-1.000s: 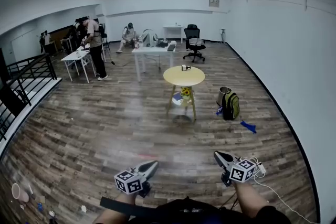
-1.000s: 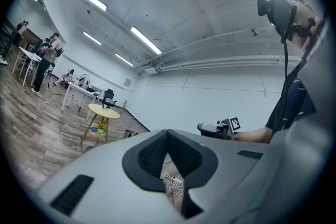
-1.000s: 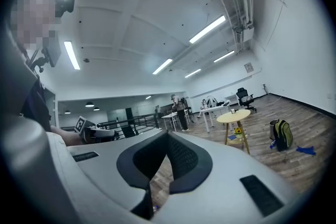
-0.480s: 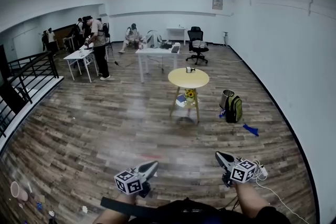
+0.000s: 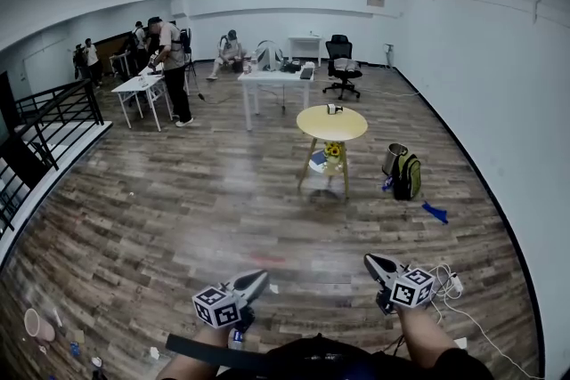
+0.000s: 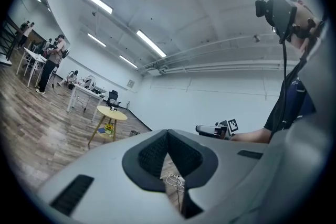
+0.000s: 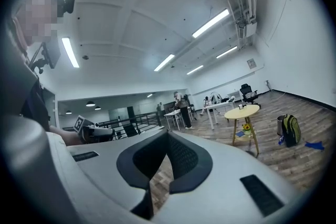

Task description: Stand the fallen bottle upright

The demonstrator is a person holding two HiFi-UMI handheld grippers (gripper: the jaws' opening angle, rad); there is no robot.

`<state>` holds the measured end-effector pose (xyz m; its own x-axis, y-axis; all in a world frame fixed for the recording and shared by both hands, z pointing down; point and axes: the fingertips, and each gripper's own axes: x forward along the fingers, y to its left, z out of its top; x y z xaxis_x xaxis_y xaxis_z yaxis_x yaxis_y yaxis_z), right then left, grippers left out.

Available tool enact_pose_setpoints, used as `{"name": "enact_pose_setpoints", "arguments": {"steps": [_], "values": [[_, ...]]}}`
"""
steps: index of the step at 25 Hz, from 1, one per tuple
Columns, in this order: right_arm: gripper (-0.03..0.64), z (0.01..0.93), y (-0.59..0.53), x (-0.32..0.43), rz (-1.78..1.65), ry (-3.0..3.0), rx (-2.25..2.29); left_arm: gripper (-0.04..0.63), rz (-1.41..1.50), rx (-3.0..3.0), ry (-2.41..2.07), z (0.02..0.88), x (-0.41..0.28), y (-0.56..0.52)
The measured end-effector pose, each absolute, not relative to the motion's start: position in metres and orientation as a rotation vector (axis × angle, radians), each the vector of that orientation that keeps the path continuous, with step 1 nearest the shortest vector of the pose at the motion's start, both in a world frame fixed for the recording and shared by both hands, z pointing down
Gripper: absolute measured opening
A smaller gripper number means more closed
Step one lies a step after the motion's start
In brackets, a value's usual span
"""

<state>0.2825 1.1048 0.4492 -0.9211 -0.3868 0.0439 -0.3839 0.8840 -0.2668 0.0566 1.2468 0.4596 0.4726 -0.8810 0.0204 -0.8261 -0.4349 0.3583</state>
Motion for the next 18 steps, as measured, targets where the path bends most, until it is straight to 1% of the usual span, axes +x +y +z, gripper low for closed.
{"name": "enact_pose_setpoints", "arguments": {"steps": [4, 8, 12, 18], "values": [[-0.003, 0.459, 1.076, 0.28, -0.436, 3.051, -0.606, 0.014, -0.238, 2.396, -1.437, 0.468, 0.06, 1.218], [-0.003, 0.462, 1.017, 0.288, -0.454, 3.03, -0.588, 0.014, -0.208, 2.397, -1.452, 0.469, 0.07, 1.17], [-0.003, 0.454, 0.942, 0.304, -0.451, 3.033, -0.527, 0.014, -0.196, 2.367, -1.506, 0.465, 0.09, 1.095], [-0.003, 0.431, 0.824, 0.355, -0.384, 3.053, -0.461, 0.014, -0.215, 2.341, -1.581, 0.456, 0.136, 0.97]]}}
